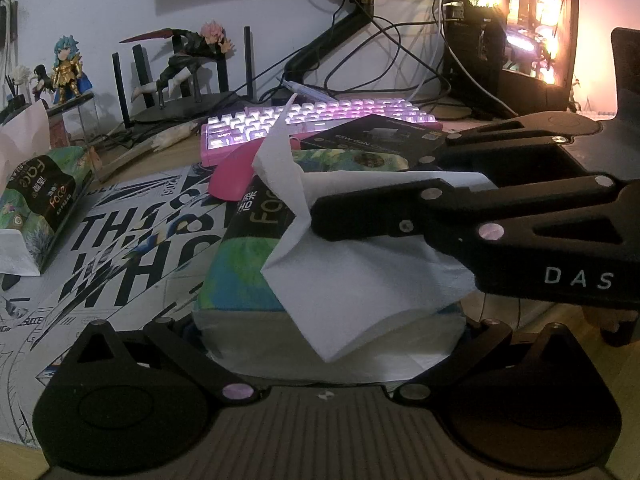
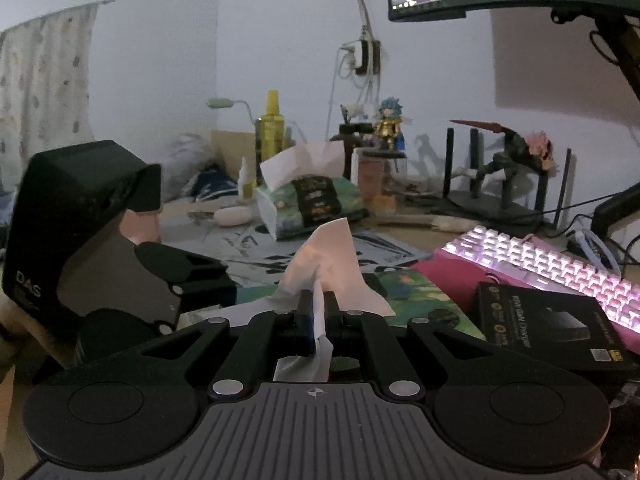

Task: Clean container
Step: 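Wipe the tissue over the pack's side edge with the right gripper, then rub the white tissue across the pack top with the right gripper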

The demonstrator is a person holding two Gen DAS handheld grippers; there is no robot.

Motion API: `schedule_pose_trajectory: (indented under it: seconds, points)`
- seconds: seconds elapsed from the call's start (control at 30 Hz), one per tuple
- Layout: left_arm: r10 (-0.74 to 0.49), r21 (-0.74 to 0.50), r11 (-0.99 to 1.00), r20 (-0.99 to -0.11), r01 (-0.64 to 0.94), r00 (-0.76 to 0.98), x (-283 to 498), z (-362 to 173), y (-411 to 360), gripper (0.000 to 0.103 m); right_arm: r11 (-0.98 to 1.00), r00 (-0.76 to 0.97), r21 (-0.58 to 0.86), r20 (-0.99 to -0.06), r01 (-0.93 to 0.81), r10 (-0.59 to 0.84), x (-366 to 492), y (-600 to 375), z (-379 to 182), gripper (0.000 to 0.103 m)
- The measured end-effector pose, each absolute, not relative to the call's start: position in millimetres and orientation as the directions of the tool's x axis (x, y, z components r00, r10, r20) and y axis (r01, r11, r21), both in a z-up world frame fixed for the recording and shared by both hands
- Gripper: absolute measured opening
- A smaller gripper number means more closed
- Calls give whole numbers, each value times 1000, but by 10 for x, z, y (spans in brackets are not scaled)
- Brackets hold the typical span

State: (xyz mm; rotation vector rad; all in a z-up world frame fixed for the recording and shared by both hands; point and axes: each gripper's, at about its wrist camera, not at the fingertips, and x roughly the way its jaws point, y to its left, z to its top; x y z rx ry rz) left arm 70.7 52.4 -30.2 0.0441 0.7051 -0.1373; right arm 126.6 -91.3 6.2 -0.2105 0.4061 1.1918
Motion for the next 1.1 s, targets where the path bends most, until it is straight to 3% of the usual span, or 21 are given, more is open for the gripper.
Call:
schedule_pose_trajectory:
  seconds: [1.1]
  points:
    - [-111, -6, 990, -649, 141, 753, 707, -301, 525, 103, 504, 457, 1, -418, -864, 785, 1362, -935, 28, 6]
